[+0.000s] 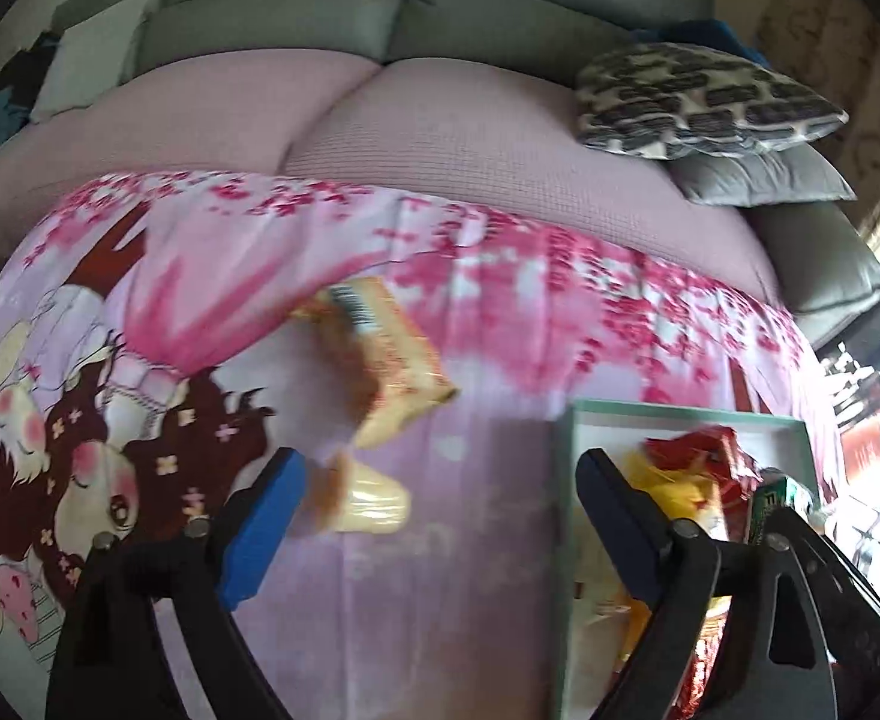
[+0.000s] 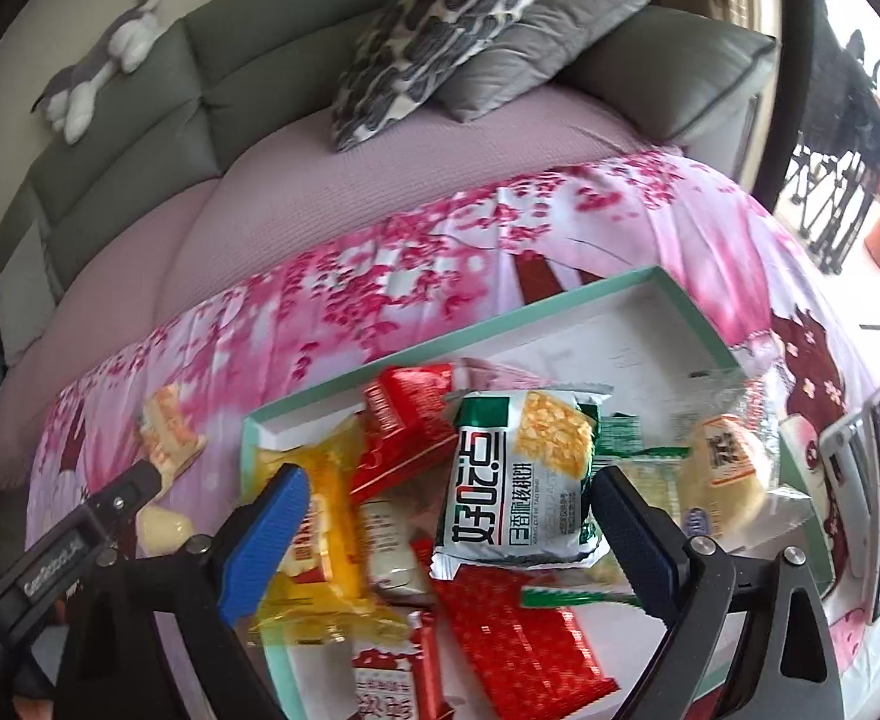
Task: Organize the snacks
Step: 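Move right tool to pudding cup while left tool approaches tan biscuit pack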
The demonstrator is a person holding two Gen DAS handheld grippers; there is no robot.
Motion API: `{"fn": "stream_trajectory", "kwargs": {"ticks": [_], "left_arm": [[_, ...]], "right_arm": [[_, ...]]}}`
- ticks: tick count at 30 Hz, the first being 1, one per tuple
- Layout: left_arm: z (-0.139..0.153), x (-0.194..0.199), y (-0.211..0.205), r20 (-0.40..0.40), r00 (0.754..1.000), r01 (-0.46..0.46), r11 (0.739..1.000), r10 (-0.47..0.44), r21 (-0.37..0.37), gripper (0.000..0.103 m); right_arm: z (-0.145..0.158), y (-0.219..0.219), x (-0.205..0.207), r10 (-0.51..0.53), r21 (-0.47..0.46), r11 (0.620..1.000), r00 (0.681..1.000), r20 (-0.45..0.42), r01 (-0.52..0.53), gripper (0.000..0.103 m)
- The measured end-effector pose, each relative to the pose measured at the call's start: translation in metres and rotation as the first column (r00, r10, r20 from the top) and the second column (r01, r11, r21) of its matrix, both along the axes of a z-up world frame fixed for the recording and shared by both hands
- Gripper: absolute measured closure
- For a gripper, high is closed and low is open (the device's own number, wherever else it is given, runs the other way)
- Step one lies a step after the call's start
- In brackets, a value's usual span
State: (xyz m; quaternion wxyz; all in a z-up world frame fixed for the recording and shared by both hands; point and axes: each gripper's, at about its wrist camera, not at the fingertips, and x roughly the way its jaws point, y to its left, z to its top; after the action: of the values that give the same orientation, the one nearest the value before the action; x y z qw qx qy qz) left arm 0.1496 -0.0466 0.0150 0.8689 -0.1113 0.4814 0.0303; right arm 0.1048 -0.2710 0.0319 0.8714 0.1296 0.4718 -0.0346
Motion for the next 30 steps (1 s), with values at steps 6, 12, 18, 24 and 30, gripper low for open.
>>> {"fn": "stream_trajectory", "kwargs": {"ticks": [6, 12, 18, 24, 30], "left_arm": [[-0.001, -0.005, 0.018, -0.001, 0.999, -0.050, 0.999, 0.050, 0.013, 0.002], [-0.001, -0.009, 0.031, -0.005, 0.997, -0.075, 0.997, 0.075, 0.010, 0.002], [0.000, -0.012, 0.049, -0.017, 0.996, -0.091, 0.995, 0.092, 0.035, 0.002], [-0.003, -0.021, 0.072, -0.036, 0.993, -0.111, 0.990, 0.114, 0.082, 0.002], [-0.007, -0.029, 0.099, -0.055, 0.984, -0.165, 0.981, 0.171, 0.101, 0.002]], "right_arm": [[0.004, 0.023, -0.001, 0.050, -0.028, 0.998, 0.999, 0.021, -0.050, 0.000], [0.005, 0.037, -0.001, 0.081, -0.048, 0.996, 0.996, 0.024, -0.080, 0.000], [0.011, 0.056, -0.003, 0.134, -0.057, 0.990, 0.990, 0.044, -0.131, 0.000], [0.013, 0.082, -0.006, 0.204, -0.056, 0.978, 0.978, 0.048, -0.201, 0.000], [0.009, 0.109, -0.009, 0.267, -0.046, 0.963, 0.963, 0.038, -0.265, 0.000]]}}
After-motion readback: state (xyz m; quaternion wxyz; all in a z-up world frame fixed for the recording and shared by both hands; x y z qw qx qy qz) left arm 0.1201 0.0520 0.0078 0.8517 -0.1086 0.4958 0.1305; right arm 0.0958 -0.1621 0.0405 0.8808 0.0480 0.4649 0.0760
